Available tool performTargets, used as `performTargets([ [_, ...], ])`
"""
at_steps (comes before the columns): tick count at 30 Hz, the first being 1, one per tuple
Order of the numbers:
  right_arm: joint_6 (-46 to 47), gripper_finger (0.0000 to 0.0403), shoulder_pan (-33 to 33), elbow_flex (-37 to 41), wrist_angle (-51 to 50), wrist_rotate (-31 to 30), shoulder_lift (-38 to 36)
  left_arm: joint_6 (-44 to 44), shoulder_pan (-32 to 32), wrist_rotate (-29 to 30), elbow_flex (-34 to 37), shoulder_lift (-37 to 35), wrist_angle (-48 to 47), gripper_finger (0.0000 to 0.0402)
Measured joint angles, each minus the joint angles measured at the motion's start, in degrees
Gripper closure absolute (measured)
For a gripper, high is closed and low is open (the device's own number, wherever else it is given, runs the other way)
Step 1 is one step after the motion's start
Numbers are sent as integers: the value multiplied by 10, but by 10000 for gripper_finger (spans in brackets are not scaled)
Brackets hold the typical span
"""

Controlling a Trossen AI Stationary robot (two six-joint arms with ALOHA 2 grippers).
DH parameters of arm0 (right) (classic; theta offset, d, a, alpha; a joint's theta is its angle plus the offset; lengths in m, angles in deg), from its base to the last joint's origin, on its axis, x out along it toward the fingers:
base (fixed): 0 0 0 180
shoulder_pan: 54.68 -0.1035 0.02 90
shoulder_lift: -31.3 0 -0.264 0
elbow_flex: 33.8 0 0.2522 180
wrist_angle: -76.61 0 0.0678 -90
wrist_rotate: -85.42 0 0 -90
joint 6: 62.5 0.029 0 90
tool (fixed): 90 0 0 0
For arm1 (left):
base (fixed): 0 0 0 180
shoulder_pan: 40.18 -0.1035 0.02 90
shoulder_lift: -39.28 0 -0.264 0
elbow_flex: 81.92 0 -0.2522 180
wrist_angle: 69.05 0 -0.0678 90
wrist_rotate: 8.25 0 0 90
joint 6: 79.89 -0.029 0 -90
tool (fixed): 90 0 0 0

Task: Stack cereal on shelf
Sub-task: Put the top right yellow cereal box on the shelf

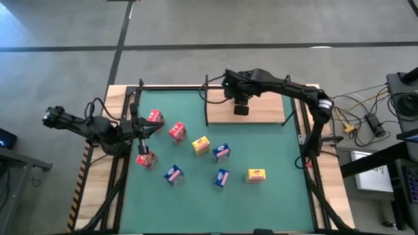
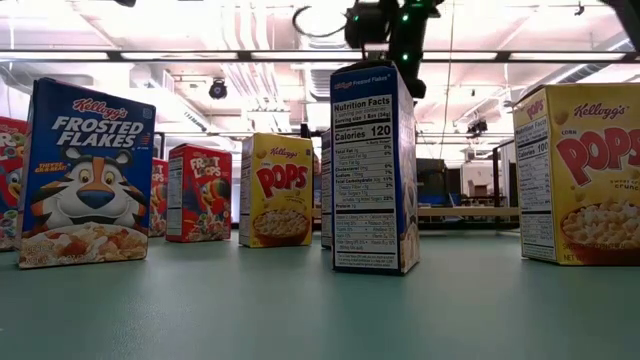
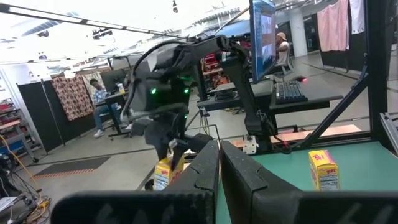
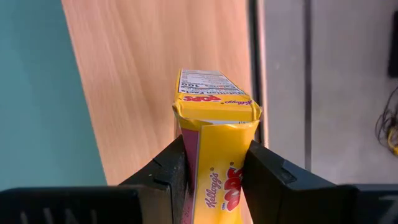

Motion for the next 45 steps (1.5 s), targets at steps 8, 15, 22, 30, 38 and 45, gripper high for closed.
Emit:
performTargets([
  [8, -7, 277, 3, -57, -19, 13, 48, 14, 0, 0, 0, 1, -1, 401],
  [15, -16, 222, 5, -98, -19, 29, 67, 15, 0, -1, 0, 0, -6, 401],
  [22, -20, 187, 8, -106, -11, 28, 70, 16, 0, -1, 0, 0, -5, 401],
  [30, -16, 186, 8, -112, -5, 23, 69, 16, 0, -1, 0, 0, -5, 401],
  [38, 19, 236, 14, -115, 55, 44, 61, 16, 0, -1, 0, 0, -5, 401],
  [45, 4, 335, 25, -72, 147, 74, 62, 18, 0, -2, 0, 0, -5, 401],
])
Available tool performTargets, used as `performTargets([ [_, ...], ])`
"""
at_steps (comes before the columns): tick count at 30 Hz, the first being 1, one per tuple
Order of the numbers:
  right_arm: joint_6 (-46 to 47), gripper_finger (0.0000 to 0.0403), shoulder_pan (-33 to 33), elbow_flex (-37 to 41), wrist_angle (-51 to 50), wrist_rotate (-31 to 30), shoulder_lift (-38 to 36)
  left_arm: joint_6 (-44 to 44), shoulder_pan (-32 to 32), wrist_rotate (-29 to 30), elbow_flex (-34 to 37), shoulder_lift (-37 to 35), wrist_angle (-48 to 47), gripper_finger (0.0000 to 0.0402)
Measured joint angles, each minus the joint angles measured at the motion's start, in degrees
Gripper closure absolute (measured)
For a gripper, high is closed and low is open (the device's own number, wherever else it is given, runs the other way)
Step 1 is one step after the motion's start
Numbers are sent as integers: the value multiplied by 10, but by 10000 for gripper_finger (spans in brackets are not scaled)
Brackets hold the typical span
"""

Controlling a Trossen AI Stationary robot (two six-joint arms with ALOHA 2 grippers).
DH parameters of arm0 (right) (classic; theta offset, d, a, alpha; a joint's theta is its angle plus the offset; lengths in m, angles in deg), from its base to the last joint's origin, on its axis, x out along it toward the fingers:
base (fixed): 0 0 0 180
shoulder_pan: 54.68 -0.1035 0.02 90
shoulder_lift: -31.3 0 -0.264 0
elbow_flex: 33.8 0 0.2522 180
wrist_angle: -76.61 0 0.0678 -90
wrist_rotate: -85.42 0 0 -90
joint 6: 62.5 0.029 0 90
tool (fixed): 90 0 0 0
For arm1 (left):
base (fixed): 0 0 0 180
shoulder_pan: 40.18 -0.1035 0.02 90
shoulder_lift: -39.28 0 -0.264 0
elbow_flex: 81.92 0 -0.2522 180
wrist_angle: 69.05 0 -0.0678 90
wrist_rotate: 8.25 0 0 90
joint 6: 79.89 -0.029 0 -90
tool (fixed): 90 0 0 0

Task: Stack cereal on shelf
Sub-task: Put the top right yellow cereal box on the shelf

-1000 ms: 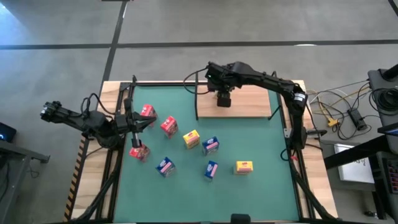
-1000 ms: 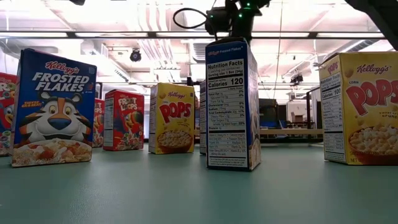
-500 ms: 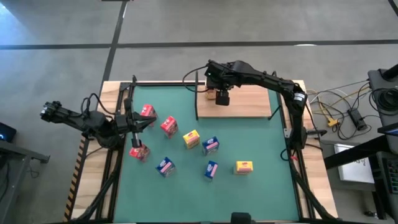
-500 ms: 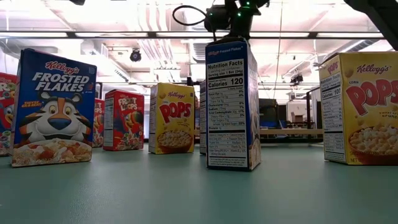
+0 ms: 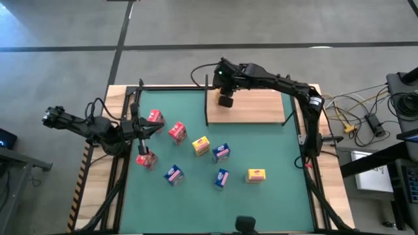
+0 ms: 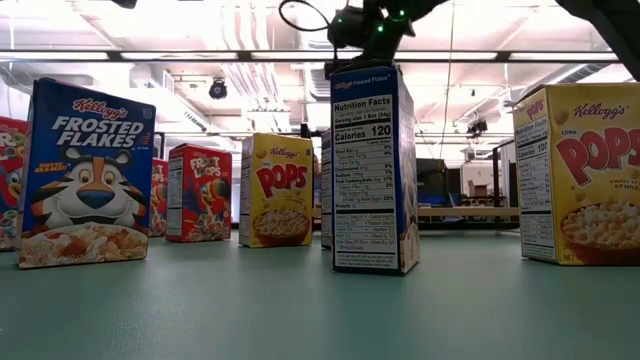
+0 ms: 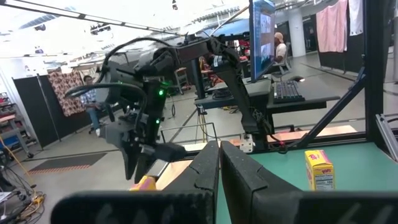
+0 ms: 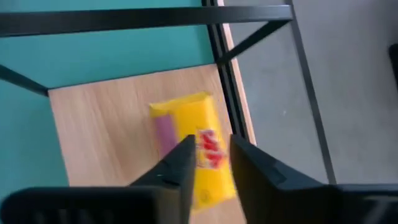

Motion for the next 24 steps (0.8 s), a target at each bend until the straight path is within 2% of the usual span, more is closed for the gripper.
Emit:
performTargets([
  [5, -11, 389, 7, 45, 57, 0, 0, 1, 0, -1, 0, 0, 0, 401],
  [12, -17, 392, 7, 59, 62, -1, -1, 1, 0, -1, 0, 0, 0, 401],
  [24, -14, 392, 7, 24, 58, -1, -1, 0, 0, -1, 0, 0, 0, 401],
])
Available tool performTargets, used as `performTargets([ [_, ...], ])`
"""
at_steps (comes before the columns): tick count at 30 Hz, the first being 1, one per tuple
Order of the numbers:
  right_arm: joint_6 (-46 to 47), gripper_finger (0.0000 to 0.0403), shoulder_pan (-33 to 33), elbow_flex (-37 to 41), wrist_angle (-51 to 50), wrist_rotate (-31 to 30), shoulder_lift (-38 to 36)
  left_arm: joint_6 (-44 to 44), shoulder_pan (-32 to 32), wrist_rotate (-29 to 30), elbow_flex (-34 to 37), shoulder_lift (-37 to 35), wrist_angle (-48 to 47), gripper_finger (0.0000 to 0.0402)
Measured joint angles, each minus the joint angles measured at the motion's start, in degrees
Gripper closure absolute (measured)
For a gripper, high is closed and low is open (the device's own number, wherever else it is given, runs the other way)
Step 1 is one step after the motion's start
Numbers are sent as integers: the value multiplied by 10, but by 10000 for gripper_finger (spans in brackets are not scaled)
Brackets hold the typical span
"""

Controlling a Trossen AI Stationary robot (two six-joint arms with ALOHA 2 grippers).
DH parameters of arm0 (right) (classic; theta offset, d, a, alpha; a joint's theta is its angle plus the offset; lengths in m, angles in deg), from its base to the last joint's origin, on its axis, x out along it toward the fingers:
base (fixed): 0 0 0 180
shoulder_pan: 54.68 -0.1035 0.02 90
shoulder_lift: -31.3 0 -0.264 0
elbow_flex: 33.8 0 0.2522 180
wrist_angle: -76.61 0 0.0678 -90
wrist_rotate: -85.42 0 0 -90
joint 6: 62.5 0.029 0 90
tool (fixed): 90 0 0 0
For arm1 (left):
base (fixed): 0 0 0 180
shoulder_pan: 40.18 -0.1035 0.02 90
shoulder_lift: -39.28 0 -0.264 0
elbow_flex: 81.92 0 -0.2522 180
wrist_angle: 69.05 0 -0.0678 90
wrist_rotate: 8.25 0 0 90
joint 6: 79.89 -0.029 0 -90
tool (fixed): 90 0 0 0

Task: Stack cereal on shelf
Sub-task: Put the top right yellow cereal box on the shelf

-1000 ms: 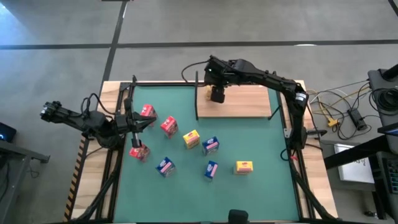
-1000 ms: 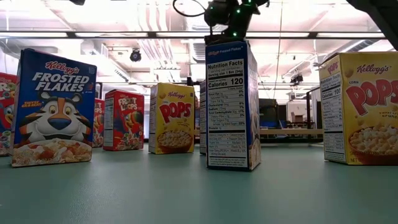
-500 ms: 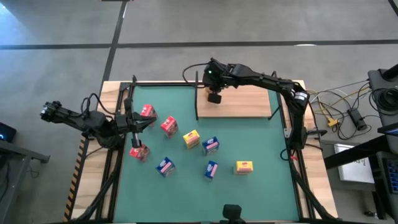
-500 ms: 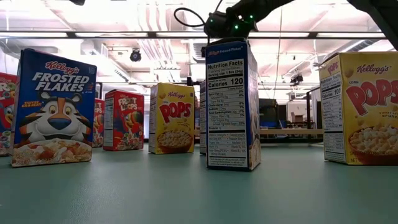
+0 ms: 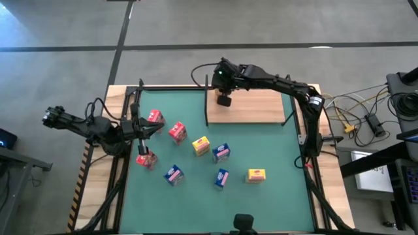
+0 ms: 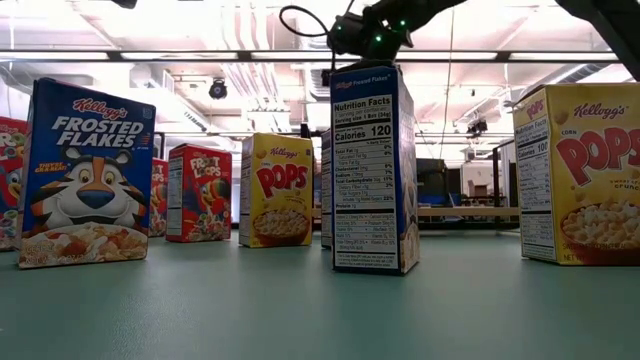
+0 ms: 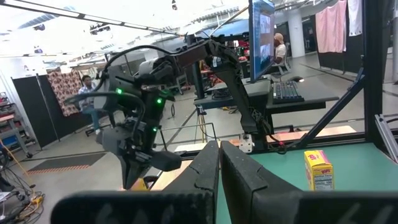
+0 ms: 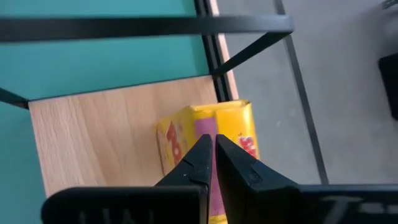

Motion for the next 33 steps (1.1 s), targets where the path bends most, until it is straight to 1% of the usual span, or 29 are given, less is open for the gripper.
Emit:
performTargets([
  [5, 1, 392, 0, -26, -19, 0, 0, 0, 0, 0, 0, 0, 0, 401],
  [9, 11, 392, -1, -33, -53, 1, -6, 0, 0, 0, 0, 0, -1, 401],
  [13, 27, 392, -5, -21, -71, 36, -25, 2, 0, 0, 0, 0, -7, 401],
  [16, 32, 392, -19, 4, -54, 51, -43, 4, 0, 0, 0, 0, -10, 401],
  [19, 27, 392, -35, 52, 4, 63, -70, 11, 0, 0, 0, 0, -15, 401],
  [21, 26, 392, -43, 96, 62, 76, -91, 13, 0, 0, 0, 0, -15, 401],
  [28, 19, 392, -57, 289, 307, 77, -169, 23, 0, 0, 0, 5, -15, 401],
  [31, 28, 392, -57, 357, 381, 78, -198, 23, 0, 1, 0, 9, -15, 401],
  [33, 43, 392, -58, 399, 425, 89, -215, 23, 0, 1, 0, 11, -15, 401],
])
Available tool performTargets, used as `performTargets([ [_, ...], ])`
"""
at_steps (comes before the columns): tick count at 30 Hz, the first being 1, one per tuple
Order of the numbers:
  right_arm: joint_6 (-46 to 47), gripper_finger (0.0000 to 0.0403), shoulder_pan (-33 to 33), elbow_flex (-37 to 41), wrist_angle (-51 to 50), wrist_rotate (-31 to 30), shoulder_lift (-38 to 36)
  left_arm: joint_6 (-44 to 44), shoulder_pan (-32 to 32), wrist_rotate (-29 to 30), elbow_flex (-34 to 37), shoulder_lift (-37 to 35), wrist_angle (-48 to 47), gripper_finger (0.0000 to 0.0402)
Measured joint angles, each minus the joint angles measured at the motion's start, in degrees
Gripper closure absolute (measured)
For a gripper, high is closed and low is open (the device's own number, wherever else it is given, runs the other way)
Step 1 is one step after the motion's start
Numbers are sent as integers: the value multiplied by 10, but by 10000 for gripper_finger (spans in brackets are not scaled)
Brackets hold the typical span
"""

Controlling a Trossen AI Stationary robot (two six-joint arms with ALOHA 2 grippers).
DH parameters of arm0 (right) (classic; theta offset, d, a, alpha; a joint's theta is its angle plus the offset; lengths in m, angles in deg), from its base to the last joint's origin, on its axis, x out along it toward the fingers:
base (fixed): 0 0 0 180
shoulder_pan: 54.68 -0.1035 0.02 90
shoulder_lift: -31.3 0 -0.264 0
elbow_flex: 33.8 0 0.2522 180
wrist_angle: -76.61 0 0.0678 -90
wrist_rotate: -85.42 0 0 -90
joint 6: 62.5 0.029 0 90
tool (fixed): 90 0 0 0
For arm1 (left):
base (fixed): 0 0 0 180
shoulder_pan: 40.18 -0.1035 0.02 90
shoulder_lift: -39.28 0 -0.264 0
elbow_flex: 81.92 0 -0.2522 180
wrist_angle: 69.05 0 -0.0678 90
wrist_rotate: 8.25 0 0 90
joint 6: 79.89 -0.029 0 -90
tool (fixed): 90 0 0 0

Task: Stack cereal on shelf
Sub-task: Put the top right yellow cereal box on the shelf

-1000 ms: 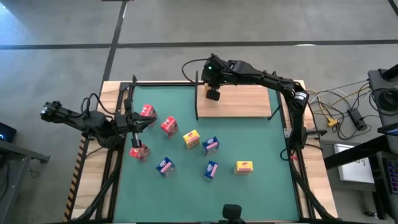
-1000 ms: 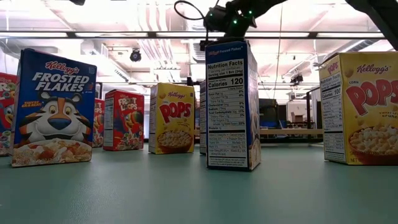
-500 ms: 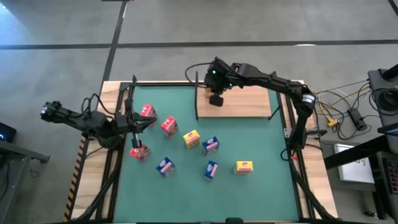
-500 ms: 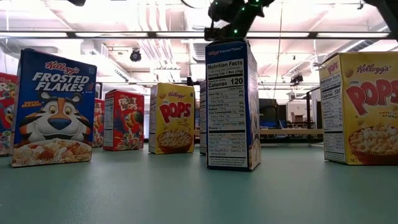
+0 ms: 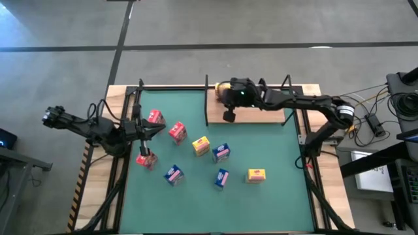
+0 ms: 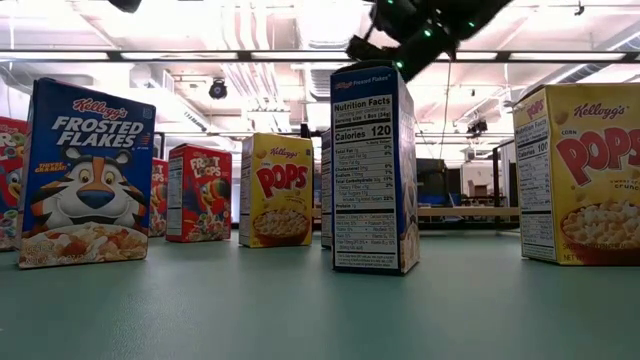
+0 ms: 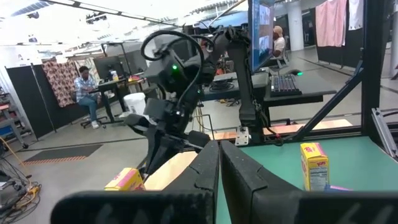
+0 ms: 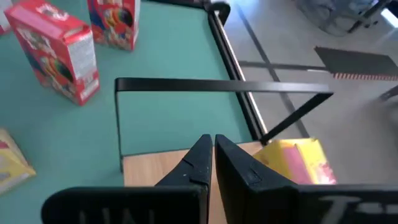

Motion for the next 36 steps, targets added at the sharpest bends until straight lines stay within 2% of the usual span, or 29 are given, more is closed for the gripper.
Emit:
performTargets([
  [9, 112, 392, -28, 184, 215, 12, -72, 4, 0, 1, 0, 1, 2, 401],
  [12, 118, 392, -40, 226, 300, 12, -85, -7, 0, 2, 0, 1, 4, 401],
  [15, 119, 392, -44, 247, 338, 12, -90, -16, 0, 3, 0, 2, 3, 401],
  [19, 140, 392, -44, 253, 336, 11, -89, -33, 0, 3, 0, 2, 3, 401],
  [25, 257, 392, -44, 243, 334, 10, -80, -67, 0, 4, 0, -1, 12, 401],
  [30, 343, 392, -44, 223, 323, -76, -80, -107, 0, 38, -1, -3, 36, 402],
  [36, 409, 392, -44, 210, 282, -93, -80, -110, 0, 58, 0, -3, 25, 401],
])
